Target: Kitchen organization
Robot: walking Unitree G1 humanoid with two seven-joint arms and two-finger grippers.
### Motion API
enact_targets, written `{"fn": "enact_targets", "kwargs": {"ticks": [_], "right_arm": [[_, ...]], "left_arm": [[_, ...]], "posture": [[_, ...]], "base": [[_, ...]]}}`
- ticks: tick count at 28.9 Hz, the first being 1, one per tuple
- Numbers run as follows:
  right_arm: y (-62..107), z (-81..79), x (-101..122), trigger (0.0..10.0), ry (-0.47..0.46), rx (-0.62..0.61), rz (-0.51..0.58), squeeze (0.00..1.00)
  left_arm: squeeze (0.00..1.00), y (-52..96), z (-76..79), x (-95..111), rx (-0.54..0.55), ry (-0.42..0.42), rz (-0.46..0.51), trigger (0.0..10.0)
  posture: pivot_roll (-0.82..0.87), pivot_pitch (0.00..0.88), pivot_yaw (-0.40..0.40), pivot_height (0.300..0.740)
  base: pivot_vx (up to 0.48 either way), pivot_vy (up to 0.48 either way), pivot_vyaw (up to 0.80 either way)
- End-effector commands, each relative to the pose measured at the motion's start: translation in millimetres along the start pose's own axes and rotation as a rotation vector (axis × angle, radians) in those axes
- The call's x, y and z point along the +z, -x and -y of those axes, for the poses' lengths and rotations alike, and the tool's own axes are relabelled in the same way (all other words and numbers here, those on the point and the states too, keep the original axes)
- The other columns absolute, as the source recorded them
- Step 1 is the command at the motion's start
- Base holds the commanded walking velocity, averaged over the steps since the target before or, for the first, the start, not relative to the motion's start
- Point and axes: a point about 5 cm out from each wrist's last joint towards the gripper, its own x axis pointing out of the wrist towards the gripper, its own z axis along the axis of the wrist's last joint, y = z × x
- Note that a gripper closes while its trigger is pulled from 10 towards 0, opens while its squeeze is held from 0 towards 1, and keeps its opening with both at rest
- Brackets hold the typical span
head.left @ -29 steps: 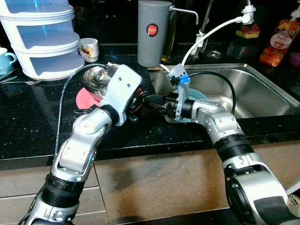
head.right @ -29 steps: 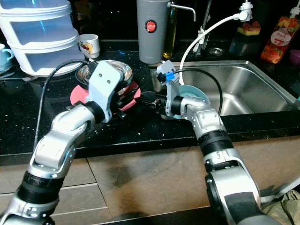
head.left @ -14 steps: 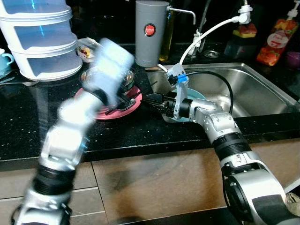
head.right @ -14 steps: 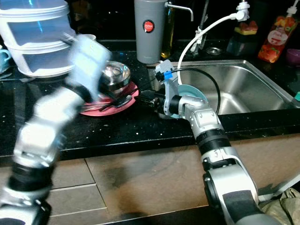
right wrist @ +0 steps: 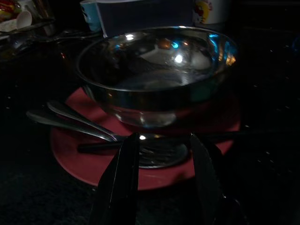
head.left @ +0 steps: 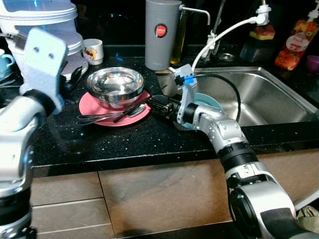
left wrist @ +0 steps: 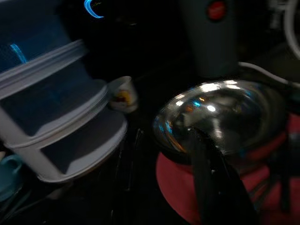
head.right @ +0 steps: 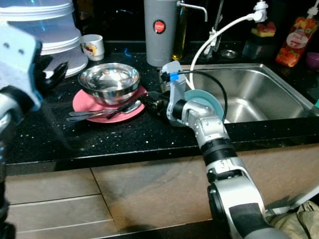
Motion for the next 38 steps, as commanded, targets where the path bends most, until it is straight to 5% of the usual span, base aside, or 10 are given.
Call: {"fn": "enact_targets", "kwargs": {"ticks": [1, 9, 14, 23, 27, 28, 30, 33, 34, 38], "right_arm": [[0.1, -1.3, 0.0, 10.0, -0.009, -0.001, 0.009, 0.00], [-2.8, -7.4, 1.2, 10.0, -0.026, -0.007, 0.028, 0.00], [2.5, -4.7, 2.4, 10.0, -0.020, -0.032, 0.031, 0.00], [8.0, -3.6, 4.2, 10.0, -0.017, -0.047, 0.036, 0.00], [9.2, -4.6, 4.8, 10.0, -0.013, -0.048, 0.035, 0.00], [10.1, -4.4, 5.5, 10.0, -0.009, -0.050, 0.031, 0.00], [10.3, -4.4, 5.7, 10.0, -0.007, -0.050, 0.030, 0.00], [11.7, -2.2, 7.8, 10.0, -0.002, -0.055, 0.024, 0.00], [11.7, -2.0, 8.0, 10.0, -0.003, -0.056, 0.024, 0.00], [11.5, -1.8, 8.6, 10.0, -0.002, -0.056, 0.022, 0.00]], "left_arm": [[1.00, -2.2, 1.5, -3.6, -0.036, -0.027, -0.001, 10.0], [1.00, -31.2, 11.4, -35.8, -0.086, -0.039, -0.081, 10.0], [1.00, -56.1, 40.8, -53.2, -0.249, -0.015, -0.036, 10.0], [1.00, -74.6, 55.0, -38.2, -0.348, 0.025, 0.123, 10.0], [1.00, -81.9, 59.0, -43.9, -0.412, -0.031, 0.098, 10.0], [0.74, -84.0, 58.9, -50.6, -0.448, -0.076, 0.037, 10.0], [0.74, -84.4, 58.8, -52.1, -0.456, -0.085, 0.022, 10.0], [0.10, -82.8, 54.1, -59.2, -0.519, -0.227, -0.087, 10.0], [0.00, -82.9, 52.4, -59.6, -0.522, -0.253, -0.101, 10.0], [0.00, -84.2, 48.3, -60.8, -0.519, -0.291, -0.125, 10.0]], "posture": [[0.16, 0.088, -0.083, 0.740], [0.14, 0.085, -0.068, 0.740], [0.11, 0.079, -0.047, 0.740], [0.10, 0.072, -0.034, 0.740], [0.10, 0.072, -0.032, 0.740], [0.09, 0.072, -0.031, 0.740], [0.09, 0.072, -0.031, 0.740], [0.09, 0.077, -0.033, 0.740], [0.09, 0.080, -0.036, 0.740], [0.09, 0.082, -0.038, 0.740]], "base": [[0.000, 0.000, 0.00], [0.000, 0.000, 0.00], [0.000, 0.000, 0.00], [0.000, 0.000, 0.00], [0.000, 0.000, 0.00], [0.000, 0.000, 0.00], [0.000, 0.000, 0.00], [0.000, 0.000, 0.00], [0.000, 0.000, 0.00], [0.000, 0.000, 0.00]]}}
